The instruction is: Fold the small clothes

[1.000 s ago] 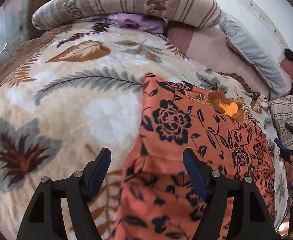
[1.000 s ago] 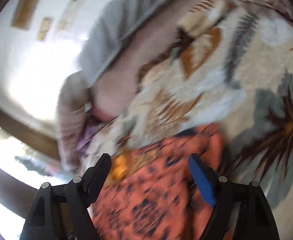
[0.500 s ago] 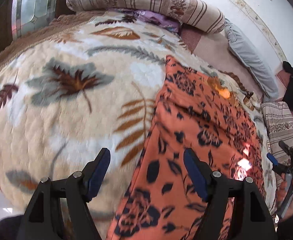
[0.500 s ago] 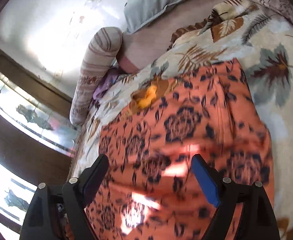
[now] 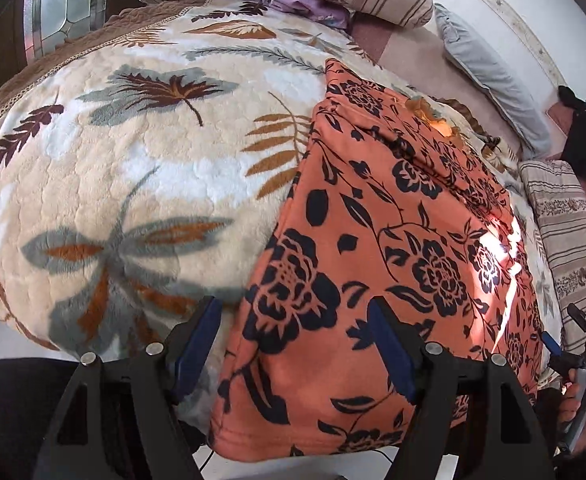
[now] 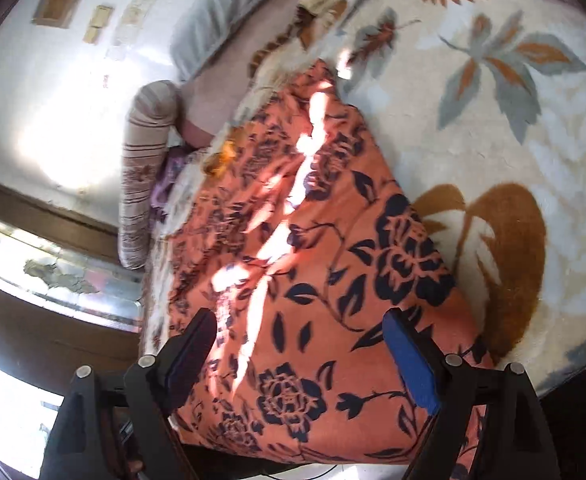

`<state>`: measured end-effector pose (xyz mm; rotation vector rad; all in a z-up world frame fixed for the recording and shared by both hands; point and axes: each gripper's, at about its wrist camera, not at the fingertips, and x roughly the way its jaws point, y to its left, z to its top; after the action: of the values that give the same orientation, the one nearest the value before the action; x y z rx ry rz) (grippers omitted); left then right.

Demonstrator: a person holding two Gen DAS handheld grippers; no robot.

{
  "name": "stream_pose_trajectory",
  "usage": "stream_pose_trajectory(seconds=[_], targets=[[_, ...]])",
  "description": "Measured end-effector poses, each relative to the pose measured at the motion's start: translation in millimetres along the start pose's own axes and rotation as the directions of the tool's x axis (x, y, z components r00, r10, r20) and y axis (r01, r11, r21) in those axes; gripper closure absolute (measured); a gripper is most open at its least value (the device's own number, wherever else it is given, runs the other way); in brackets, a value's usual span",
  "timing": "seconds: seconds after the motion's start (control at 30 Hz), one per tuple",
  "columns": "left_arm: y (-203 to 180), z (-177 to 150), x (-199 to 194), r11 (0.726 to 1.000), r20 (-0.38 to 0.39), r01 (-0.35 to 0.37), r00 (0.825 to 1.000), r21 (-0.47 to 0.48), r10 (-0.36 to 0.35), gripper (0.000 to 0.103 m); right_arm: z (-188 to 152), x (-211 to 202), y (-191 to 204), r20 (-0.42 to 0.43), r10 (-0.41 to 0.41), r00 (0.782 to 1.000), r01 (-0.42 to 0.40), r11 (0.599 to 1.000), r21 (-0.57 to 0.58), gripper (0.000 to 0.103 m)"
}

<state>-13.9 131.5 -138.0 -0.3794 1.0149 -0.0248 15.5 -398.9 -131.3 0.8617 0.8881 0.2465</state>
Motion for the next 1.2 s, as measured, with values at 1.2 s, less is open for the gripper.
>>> stream_pose_trajectory(seconds=[1.2], targets=[[-7,-17,-2,0.992,-0.046,-0.108,0.993,0.069,0.111,0.027,-9,-31,-13,-0.011,-0.227,0.974,0.225,0.97,-0.094,0.016]])
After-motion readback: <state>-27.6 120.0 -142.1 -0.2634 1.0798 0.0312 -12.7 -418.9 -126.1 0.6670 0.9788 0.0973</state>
